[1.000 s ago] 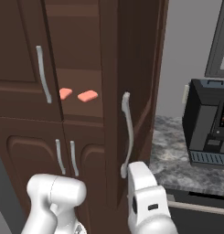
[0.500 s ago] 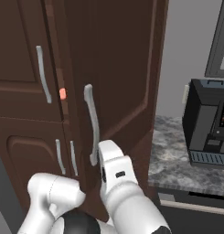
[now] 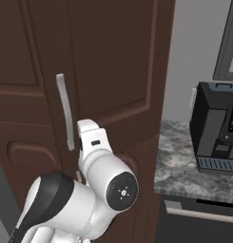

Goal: Pick up the bar soap and bar soap from the sink, and place them back in the cabinet, and close the cabinet doors.

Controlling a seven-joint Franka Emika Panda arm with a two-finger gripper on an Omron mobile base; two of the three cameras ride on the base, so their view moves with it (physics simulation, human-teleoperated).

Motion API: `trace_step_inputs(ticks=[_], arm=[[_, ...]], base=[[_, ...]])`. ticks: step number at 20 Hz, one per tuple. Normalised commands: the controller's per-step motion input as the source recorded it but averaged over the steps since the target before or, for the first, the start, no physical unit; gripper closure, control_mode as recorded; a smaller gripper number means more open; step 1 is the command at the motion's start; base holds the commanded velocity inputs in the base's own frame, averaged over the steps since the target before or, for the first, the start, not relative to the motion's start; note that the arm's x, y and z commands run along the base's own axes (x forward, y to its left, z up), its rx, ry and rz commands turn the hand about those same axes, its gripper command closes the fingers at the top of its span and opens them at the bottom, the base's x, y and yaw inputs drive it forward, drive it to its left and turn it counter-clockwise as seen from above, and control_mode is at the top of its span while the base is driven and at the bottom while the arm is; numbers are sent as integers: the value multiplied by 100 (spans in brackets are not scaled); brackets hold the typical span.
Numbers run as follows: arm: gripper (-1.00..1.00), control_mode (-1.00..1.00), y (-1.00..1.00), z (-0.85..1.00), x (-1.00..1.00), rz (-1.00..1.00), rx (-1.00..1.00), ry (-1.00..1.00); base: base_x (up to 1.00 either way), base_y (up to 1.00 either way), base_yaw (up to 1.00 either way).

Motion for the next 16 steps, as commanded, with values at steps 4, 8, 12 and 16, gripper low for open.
trace_step_inputs(ticks=[4,8,12,16], arm=[[-100,-100,77,0,61,-5,0,0],[-100,-100,58,0,55,-9,0,0],[-100,-100,50,0,63,-11,0,-1],[-100,-100,49,0,68,-11,0,-4]], base=[[0,0,0],[0,0,0],[0,0,0],[0,0,0]])
